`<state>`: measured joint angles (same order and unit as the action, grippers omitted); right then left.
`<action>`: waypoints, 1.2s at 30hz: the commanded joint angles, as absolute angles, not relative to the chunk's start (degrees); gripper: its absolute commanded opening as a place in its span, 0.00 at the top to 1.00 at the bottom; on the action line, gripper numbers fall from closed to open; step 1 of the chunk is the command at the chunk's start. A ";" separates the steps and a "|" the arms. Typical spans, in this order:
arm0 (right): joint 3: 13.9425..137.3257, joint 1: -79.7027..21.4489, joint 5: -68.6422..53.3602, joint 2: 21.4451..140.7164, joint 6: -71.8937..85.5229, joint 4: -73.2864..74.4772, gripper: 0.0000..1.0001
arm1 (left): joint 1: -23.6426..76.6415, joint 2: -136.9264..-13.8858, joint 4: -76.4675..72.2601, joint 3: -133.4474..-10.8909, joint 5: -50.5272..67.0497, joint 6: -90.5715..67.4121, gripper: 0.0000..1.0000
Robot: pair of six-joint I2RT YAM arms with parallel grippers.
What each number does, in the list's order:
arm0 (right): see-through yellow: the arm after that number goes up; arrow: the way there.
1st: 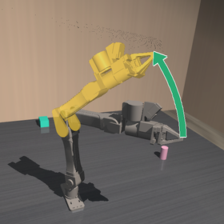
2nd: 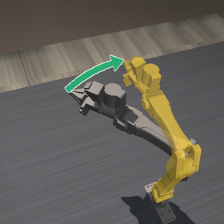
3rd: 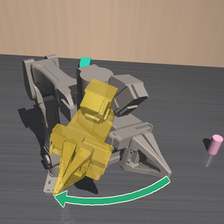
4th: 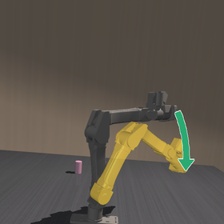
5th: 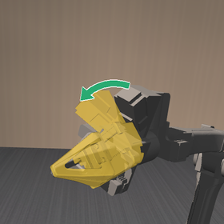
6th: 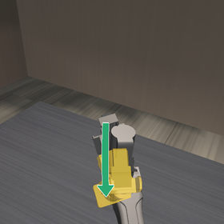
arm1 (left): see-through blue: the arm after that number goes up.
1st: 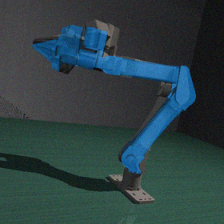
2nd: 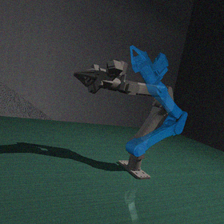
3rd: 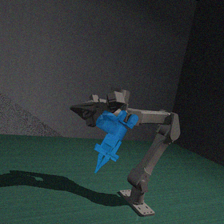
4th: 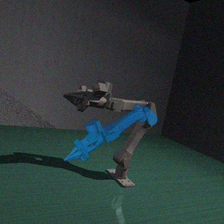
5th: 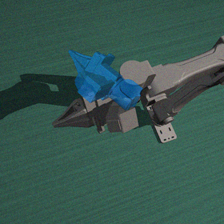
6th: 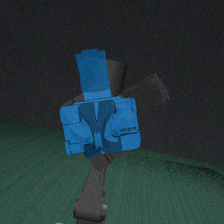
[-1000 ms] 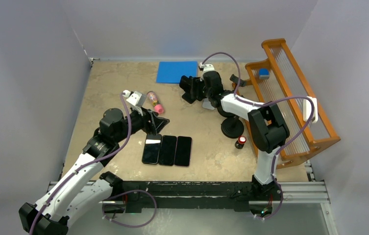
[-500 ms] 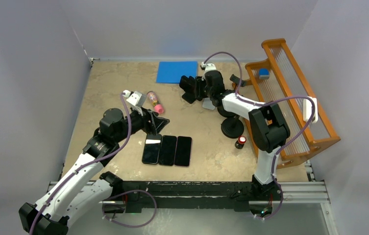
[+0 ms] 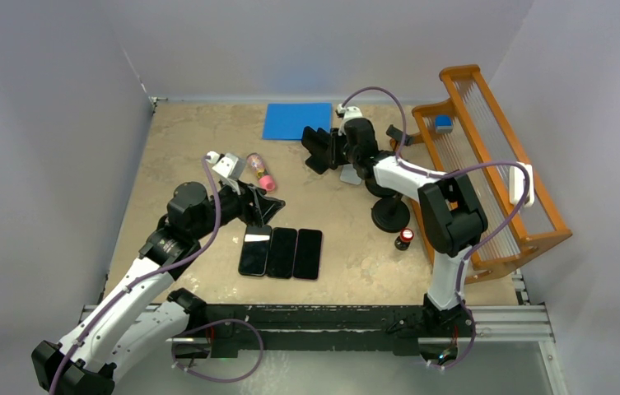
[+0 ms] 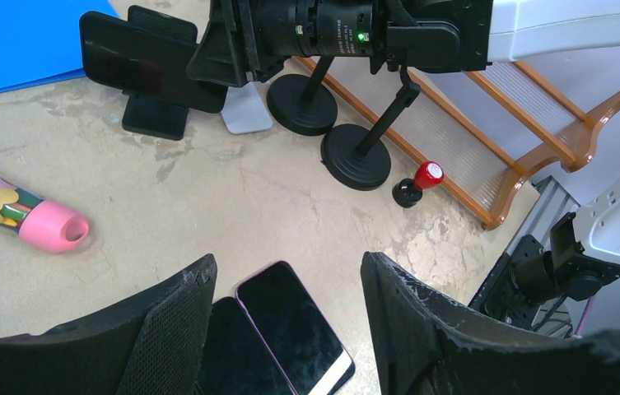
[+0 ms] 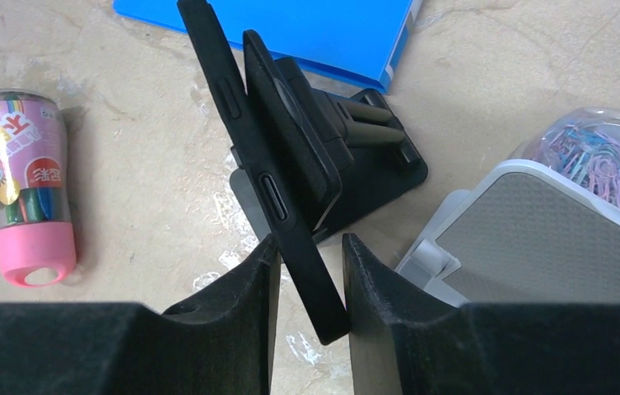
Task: Remove the phone from the phone stand
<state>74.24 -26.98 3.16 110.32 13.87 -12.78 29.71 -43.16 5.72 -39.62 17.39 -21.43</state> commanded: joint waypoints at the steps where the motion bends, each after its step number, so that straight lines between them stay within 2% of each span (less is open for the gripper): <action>1: 74.67 -27.11 2.59 109.58 13.64 -14.18 0.68 | 30.13 -43.05 4.07 -40.18 18.19 -21.09 0.37; 6: 73.41 -27.16 3.34 109.30 13.45 -14.38 0.74 | 30.22 -43.06 3.97 -40.17 18.29 -21.09 0.37; 10: 72.72 -27.15 3.22 108.92 13.31 -14.68 0.83 | 30.22 -43.15 3.97 -40.18 18.37 -21.16 0.37; 14: 72.69 -27.13 2.83 108.43 13.09 -14.56 1.00 | 30.23 -43.15 3.98 -40.17 18.37 -21.18 0.37; 36: 70.84 -27.13 0.09 104.04 14.66 -17.75 1.00 | 30.26 -43.46 3.99 -40.17 18.37 -21.18 0.37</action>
<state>70.46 -27.22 0.23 107.31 14.09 -15.11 29.78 -43.53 5.69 -39.62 17.78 -21.43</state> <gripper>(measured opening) 0.119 0.632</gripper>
